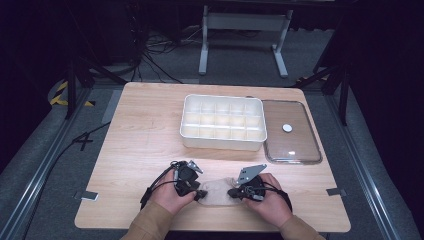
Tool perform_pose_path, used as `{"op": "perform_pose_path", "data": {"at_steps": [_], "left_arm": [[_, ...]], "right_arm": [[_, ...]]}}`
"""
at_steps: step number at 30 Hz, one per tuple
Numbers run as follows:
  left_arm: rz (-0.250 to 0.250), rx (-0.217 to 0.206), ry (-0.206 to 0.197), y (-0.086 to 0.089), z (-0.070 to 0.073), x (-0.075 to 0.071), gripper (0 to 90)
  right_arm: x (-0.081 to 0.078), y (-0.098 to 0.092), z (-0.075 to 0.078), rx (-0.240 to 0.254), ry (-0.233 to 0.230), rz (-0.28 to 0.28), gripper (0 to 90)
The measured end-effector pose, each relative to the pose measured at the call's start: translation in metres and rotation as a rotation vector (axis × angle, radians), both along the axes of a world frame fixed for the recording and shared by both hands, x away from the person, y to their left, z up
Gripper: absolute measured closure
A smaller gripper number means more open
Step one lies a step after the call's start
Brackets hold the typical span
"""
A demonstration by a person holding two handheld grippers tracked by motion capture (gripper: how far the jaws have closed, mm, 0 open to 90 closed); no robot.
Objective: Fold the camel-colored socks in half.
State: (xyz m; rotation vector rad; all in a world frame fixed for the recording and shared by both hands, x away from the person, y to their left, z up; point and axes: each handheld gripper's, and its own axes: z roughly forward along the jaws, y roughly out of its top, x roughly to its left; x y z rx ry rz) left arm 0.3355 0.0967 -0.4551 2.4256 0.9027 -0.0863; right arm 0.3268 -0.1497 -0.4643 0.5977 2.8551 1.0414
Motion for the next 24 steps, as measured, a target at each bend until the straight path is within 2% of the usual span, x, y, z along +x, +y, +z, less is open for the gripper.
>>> {"op": "perform_pose_path", "data": {"at_steps": [4,5,6,11,12,16,20,24], "left_arm": [[-0.008,0.003,-0.022,-0.005,-0.001,-0.004,63.5],[-0.018,0.007,-0.043,-0.006,-0.001,-0.004,65.4],[-0.018,0.001,-0.048,-0.006,-0.002,-0.004,68.8],[0.004,-0.026,-0.021,-0.002,-0.004,-0.003,81.9],[0.008,-0.031,-0.026,-0.003,-0.004,-0.004,82.9],[0.006,-0.001,-0.031,-0.003,-0.001,-0.005,84.7],[0.016,0.028,-0.022,-0.001,0.003,-0.005,84.9],[0.022,0.016,-0.017,0.004,0.01,-0.005,84.9]], "right_arm": [[0.0,0.0,0.0,0.0,0.0,0.0,89.4],[0.0,0.0,0.0,0.0,0.0,0.0,89.4],[0.0,0.0,0.0,0.0,0.0,-0.001,89.4],[-0.001,0.0,0.0,-0.001,-0.005,-0.002,89.2],[-0.001,0.0,0.0,-0.002,-0.006,-0.002,89.1],[-0.002,-0.001,0.002,-0.008,-0.02,0.002,88.3],[0.0,-0.006,0.007,0.005,-0.039,-0.02,88.8],[0.003,-0.013,0.011,0.009,-0.055,-0.048,88.8]]}}
